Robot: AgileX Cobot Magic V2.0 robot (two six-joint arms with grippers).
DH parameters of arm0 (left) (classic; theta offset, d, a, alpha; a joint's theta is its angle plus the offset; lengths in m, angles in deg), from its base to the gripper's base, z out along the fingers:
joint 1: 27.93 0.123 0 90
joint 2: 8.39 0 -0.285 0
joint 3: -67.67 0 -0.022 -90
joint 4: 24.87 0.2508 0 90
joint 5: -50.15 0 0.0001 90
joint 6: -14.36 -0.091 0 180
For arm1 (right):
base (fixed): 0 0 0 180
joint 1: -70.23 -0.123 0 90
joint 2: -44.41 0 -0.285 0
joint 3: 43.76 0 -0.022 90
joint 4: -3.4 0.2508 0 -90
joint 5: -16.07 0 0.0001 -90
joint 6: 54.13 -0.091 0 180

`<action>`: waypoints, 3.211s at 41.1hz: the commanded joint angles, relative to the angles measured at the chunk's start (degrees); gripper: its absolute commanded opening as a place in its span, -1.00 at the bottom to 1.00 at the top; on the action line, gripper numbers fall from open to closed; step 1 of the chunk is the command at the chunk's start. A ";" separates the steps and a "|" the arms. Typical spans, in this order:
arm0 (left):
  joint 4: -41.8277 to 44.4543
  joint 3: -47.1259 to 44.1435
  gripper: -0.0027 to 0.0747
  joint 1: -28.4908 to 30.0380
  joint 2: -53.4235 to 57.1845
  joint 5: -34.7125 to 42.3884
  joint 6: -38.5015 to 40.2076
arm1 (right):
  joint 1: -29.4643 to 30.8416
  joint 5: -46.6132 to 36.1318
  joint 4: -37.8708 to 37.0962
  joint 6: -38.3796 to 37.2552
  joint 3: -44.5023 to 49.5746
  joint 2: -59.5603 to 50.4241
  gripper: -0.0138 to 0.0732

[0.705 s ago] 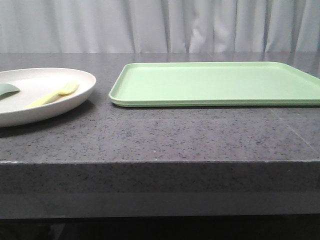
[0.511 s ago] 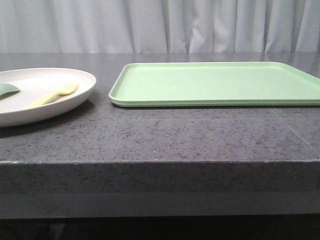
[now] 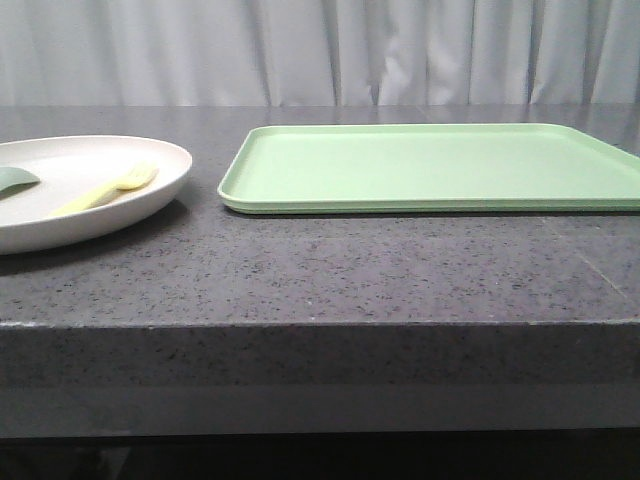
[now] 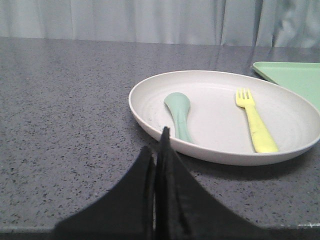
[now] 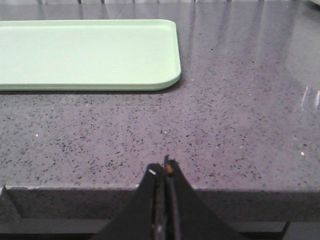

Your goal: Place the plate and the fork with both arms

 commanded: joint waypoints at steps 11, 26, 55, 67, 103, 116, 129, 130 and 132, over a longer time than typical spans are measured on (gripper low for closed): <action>-0.18 -0.05 -0.98 0.09 1.20 4.60 0.52 | 0.33 -4.91 0.08 0.38 -0.24 -0.96 -0.84; -2.74 0.02 -0.98 0.09 1.20 16.00 0.52 | 0.33 -9.02 0.52 0.32 -1.61 -0.96 -0.84; 0.74 31.16 -0.98 0.09 -32.52 6.16 0.52 | 0.26 1.22 0.16 0.37 -35.20 32.24 -0.84; 0.74 31.30 -0.65 0.09 -36.60 8.65 0.52 | 0.26 0.34 0.16 0.37 -35.56 34.75 -0.31; 3.92 62.26 0.59 0.62 -64.38 -30.78 0.52 | 0.26 -0.46 0.16 0.37 -35.56 34.75 0.80; 4.01 71.65 0.59 5.99 -77.34 -45.66 4.31 | 0.26 -0.46 0.16 0.37 -35.56 34.75 0.80; 4.01 71.65 0.59 5.99 -86.29 -45.83 4.31 | 0.26 -0.46 0.16 0.37 -35.56 34.75 0.80; 4.01 71.65 0.59 5.99 -86.70 -45.68 4.31 | 0.26 -0.46 0.16 0.37 -35.56 34.75 0.80; 4.01 71.65 0.59 5.99 -87.65 -45.27 4.31 | 0.26 -0.46 0.16 0.37 -35.56 34.75 0.80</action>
